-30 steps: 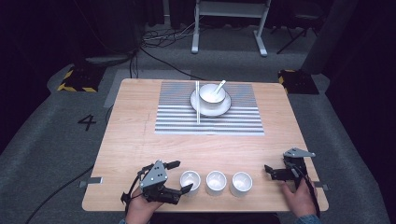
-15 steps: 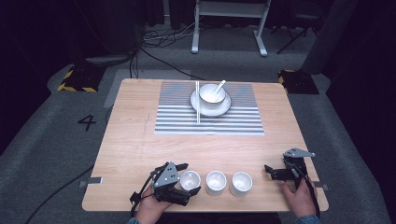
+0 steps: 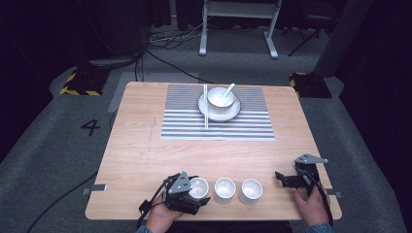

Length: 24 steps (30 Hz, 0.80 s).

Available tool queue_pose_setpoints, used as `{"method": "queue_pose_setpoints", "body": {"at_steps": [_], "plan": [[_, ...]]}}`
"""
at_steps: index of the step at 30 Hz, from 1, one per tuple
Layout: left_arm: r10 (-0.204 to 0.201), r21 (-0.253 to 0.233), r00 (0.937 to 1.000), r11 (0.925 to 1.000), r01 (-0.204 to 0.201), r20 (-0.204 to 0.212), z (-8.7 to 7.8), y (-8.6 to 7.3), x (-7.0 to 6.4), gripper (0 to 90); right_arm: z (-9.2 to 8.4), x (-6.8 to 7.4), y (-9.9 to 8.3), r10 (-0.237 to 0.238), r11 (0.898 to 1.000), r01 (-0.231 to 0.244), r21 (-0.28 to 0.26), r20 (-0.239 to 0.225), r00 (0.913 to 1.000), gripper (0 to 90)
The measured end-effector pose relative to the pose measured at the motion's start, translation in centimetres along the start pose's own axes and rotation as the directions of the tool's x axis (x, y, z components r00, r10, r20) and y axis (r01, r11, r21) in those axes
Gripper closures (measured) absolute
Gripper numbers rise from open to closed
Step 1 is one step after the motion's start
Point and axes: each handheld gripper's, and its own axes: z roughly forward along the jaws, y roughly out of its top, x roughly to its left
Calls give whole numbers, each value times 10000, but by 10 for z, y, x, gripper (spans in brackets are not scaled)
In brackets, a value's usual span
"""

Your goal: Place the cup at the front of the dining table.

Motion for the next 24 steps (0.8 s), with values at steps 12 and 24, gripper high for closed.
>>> {"method": "queue_pose_setpoints", "body": {"at_steps": [12, 24], "plan": [[350, 282, 9993, 9990, -347, -106, -4, 1, -3, 264, 0, 0, 0, -2, 10000, 2, 6, -6, 10000, 6], [281, 243, 9996, 9993, -279, -95, -11, 5, -4, 268, 0, 0, 0, -2, 10000, 2, 6, -6, 10000, 6]]}}
